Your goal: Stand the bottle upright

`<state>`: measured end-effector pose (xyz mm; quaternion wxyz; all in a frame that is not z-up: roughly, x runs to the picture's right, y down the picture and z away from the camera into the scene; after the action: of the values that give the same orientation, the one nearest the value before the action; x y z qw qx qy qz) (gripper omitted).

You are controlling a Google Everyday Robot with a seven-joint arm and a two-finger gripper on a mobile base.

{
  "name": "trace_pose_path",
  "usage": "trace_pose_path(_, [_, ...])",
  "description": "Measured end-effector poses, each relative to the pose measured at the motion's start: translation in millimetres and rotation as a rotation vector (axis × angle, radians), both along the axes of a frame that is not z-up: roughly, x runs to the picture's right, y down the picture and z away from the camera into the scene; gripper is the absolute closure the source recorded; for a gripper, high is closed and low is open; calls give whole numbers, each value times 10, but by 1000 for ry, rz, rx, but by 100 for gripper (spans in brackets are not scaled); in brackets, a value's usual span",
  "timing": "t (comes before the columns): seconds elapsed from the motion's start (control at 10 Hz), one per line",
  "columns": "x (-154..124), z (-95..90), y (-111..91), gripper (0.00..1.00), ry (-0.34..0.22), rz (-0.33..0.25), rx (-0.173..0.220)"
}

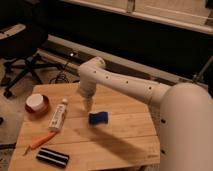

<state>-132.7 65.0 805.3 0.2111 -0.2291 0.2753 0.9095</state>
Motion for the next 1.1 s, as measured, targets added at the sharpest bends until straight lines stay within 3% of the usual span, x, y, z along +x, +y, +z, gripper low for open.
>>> trace_pose_path(0.7, [-11,2,-17,21,-9,-1,10])
trace_pose_path(1.0, [-48,73,-195,21,-77,-83,103])
trace_pose_path(1.1, [-53,71,-197,21,-90,-100,109])
